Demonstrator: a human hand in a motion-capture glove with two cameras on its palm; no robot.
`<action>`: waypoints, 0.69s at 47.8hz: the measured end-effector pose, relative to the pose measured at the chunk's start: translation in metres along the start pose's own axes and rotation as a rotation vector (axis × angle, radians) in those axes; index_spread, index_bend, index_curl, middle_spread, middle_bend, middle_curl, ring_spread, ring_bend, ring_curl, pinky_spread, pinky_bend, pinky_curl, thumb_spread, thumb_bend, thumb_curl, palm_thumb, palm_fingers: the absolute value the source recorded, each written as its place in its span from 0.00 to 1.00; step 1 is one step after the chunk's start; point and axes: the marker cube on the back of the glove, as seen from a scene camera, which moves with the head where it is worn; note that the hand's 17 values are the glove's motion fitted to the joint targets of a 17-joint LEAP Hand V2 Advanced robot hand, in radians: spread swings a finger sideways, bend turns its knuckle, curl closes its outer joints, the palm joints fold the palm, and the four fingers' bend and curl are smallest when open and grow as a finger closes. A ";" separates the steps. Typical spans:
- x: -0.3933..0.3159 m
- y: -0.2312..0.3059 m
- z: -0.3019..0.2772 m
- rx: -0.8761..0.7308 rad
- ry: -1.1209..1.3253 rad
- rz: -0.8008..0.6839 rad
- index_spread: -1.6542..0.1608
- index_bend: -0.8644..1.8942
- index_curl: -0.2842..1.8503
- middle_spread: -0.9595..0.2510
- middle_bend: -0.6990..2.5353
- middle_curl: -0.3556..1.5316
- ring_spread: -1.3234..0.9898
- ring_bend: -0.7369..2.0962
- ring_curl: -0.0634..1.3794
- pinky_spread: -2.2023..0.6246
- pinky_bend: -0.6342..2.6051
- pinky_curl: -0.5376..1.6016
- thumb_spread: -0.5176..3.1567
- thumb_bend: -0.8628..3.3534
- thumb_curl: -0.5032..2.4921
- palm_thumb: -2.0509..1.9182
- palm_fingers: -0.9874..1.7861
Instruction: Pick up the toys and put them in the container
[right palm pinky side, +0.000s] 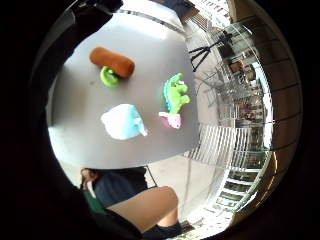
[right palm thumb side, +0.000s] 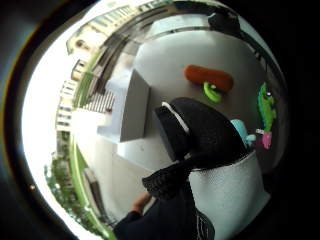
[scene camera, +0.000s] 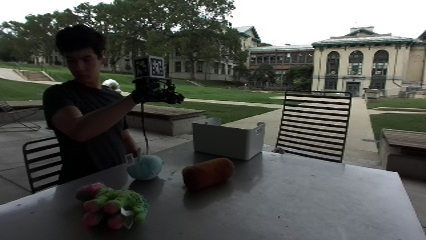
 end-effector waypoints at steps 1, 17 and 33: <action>0.001 0.000 0.000 0.000 0.000 0.001 0.85 0.36 0.14 0.76 0.30 0.21 0.54 0.36 0.07 0.77 0.32 0.28 0.26 0.21 0.17 0.52 0.49; 0.048 0.007 0.042 -0.014 -0.005 -0.007 0.77 0.37 0.19 0.70 0.31 0.28 0.49 0.39 0.13 0.77 0.35 0.35 0.46 0.20 0.20 0.51 0.46; 0.089 0.020 0.137 -0.183 -0.090 0.078 0.75 0.40 0.24 0.70 0.31 0.31 0.49 0.36 0.13 0.78 0.34 0.37 0.48 0.20 0.22 0.50 0.40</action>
